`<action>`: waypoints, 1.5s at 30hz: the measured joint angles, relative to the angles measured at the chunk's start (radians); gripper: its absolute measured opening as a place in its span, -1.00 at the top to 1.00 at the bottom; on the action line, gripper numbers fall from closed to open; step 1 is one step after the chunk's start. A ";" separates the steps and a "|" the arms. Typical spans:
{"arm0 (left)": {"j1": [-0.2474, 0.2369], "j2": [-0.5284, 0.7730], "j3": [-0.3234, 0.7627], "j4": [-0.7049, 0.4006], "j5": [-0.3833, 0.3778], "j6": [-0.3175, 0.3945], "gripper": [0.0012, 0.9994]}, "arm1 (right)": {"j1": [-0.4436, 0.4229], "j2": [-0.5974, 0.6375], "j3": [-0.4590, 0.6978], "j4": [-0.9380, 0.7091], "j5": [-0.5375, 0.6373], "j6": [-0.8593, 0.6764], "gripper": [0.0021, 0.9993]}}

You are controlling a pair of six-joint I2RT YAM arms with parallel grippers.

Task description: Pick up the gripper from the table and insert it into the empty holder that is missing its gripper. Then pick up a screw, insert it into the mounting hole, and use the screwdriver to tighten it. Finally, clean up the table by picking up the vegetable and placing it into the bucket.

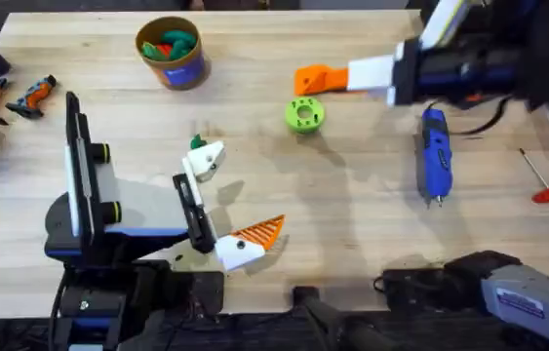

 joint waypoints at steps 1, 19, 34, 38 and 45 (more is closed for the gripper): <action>0.000 0.000 0.000 0.000 0.000 0.000 -0.97 | 0.000 0.000 -0.038 0.053 -0.039 0.024 0.98; 0.000 0.000 0.000 0.000 0.000 0.000 -0.97 | -0.013 0.117 -0.411 0.934 -0.515 0.546 0.98; 0.000 0.000 0.000 0.000 0.000 0.000 -0.97 | 0.010 0.248 -0.423 1.122 -0.647 0.710 0.98; 0.000 0.000 0.000 0.000 0.000 0.000 -0.97 | 0.016 0.319 -0.423 1.309 -0.700 0.810 0.98; 0.000 0.000 0.000 0.000 0.000 0.000 -0.97 | 0.034 0.473 -0.423 1.606 -0.769 1.032 0.98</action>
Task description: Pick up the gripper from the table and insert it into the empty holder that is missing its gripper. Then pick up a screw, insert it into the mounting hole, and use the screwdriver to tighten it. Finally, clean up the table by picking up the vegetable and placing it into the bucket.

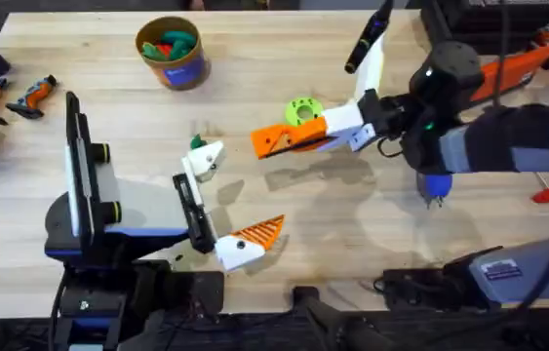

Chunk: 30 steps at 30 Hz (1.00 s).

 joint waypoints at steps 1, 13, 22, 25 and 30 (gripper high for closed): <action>0.000 0.000 0.000 0.000 0.000 0.000 -0.97 | 0.009 0.016 0.000 0.038 -0.007 0.030 0.98; 0.000 0.000 0.000 0.000 0.000 0.000 -0.97 | 0.121 0.090 0.000 0.165 0.003 0.207 0.98; 0.000 0.000 0.000 0.000 0.000 0.000 -0.97 | 0.179 0.090 0.000 0.168 0.068 0.217 0.98; 0.000 0.000 0.000 0.000 0.000 0.000 -0.97 | 0.194 0.090 0.000 0.168 0.088 0.217 0.98; 0.000 0.000 0.000 0.000 0.000 0.000 -0.97 | 0.200 0.090 0.000 0.168 0.116 0.217 0.98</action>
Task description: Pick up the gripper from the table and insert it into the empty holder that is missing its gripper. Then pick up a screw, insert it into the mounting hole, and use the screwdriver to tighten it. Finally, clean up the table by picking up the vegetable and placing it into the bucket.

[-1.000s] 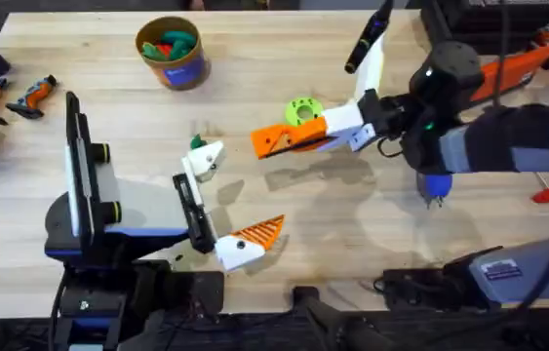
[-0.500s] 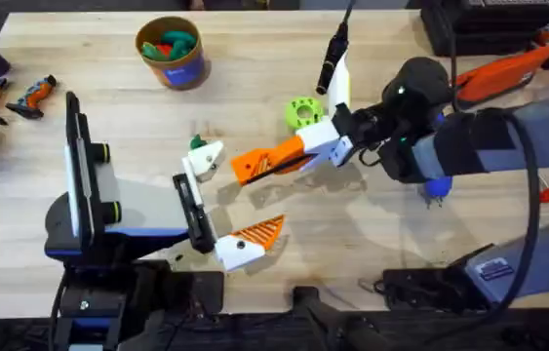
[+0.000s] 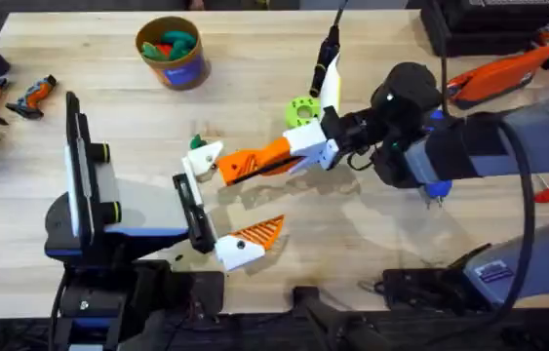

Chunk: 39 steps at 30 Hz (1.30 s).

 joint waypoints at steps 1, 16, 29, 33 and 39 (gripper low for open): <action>0.000 0.000 0.000 0.000 0.000 0.000 -0.97 | 0.000 0.000 0.000 0.000 0.005 0.000 0.98; 0.002 0.000 0.000 0.000 -0.003 -0.008 -0.97 | 0.034 0.017 0.000 0.003 0.059 0.000 0.98; 0.002 0.000 0.000 0.001 -0.004 -0.008 -0.97 | 0.057 0.017 0.025 -0.027 0.100 0.000 0.98; 0.002 0.000 0.000 0.001 -0.004 -0.015 -0.97 | 0.067 0.018 0.034 -0.061 0.117 0.000 0.98; 0.002 0.000 0.000 0.001 -0.010 -0.017 -0.97 | 0.081 0.059 0.085 -0.065 0.118 0.000 0.98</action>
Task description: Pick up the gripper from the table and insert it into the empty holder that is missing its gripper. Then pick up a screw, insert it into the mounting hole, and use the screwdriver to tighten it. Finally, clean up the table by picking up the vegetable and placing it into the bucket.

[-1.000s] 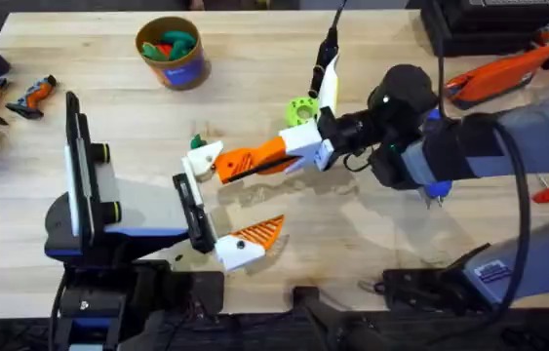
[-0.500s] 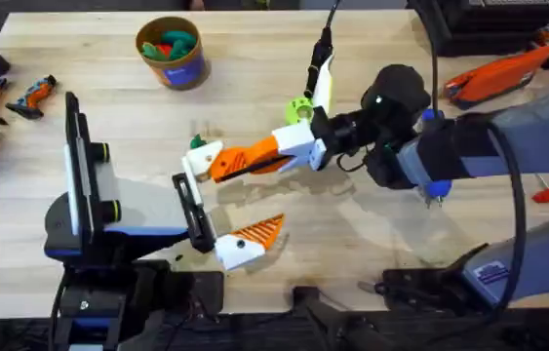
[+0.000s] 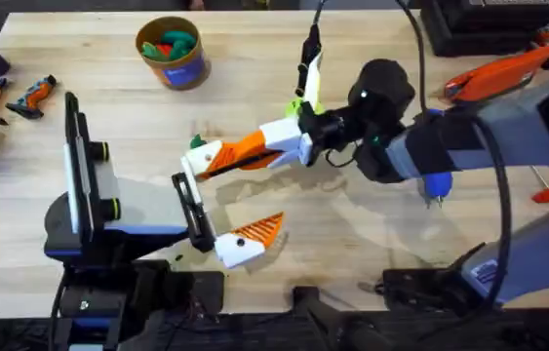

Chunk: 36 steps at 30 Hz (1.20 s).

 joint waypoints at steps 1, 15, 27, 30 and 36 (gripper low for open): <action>0.002 0.000 0.000 0.001 -0.005 -0.001 -0.97 | 0.001 0.009 0.009 0.000 -0.002 0.000 0.98; 0.006 0.000 -0.001 0.004 -0.018 -0.010 -0.97 | 0.014 0.050 0.061 -0.002 -0.023 0.000 0.98; 0.003 0.000 -0.001 0.004 -0.012 -0.006 -0.97 | 0.015 0.058 0.065 -0.012 -0.018 0.002 -0.52; 0.003 0.000 -0.001 0.004 -0.012 -0.006 -0.97 | 0.011 0.050 0.066 -0.048 -0.014 -0.019 -0.75; 0.003 0.000 -0.001 0.004 -0.012 -0.006 -0.97 | -0.080 -0.119 0.068 -0.417 -0.009 -0.187 -0.75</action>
